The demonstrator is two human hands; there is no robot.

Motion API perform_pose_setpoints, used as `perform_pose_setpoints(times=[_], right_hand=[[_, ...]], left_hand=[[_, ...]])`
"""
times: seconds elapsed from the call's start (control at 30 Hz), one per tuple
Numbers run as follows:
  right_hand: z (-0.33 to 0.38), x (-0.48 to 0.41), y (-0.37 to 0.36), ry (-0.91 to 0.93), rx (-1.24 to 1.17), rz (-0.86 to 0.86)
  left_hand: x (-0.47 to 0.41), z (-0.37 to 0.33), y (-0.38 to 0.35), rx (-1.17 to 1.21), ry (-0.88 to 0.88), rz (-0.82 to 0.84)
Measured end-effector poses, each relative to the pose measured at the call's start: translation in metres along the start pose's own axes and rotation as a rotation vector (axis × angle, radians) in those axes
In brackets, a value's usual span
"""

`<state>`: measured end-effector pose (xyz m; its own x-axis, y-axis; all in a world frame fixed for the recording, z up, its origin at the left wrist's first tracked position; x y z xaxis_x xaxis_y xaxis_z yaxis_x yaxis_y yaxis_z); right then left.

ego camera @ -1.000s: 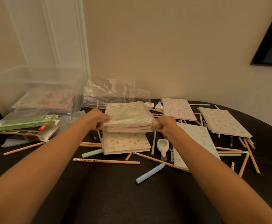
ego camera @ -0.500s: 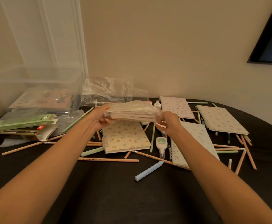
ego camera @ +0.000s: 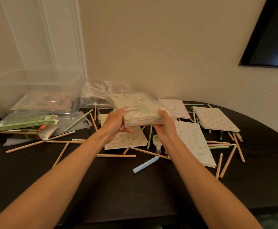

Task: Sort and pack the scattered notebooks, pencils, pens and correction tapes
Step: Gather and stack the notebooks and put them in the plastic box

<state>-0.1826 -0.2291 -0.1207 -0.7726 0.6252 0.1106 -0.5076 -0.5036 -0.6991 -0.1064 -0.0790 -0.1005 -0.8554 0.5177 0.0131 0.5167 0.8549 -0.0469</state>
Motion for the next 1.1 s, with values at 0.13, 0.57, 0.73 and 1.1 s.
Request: perform_pose_setpoints(times=[0.13,0.57,0.73,1.1], right_hand=[[0.014,-0.006,-0.013,0.037,-0.055,-0.055],[0.011,-0.085,-0.108,-0.047,-0.103,-0.04],[0.02,-0.103,-0.162,-0.112,-0.054,-0.04],[-0.012,-0.123,-0.307,-0.377,0.179,0.007]], left_hand=[[-0.004,-0.014,0.01,-0.107,-0.02,0.033],[-0.057,-0.131,0.047,-1.432,-1.039,0.186],[-0.076,-0.163,0.077,-1.651,-1.098,0.405],[-0.101,-0.244,0.175,-1.865,-1.005,0.398]])
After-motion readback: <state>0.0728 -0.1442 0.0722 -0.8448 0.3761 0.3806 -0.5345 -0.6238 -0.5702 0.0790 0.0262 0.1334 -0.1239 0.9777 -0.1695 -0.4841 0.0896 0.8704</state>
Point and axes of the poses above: each hand's wrist, its own x-axis away from the middle knuckle, its own y-axis out of the back of the hand, z = x × y, the point moved 6 cm from there along -x, towards the middle knuckle
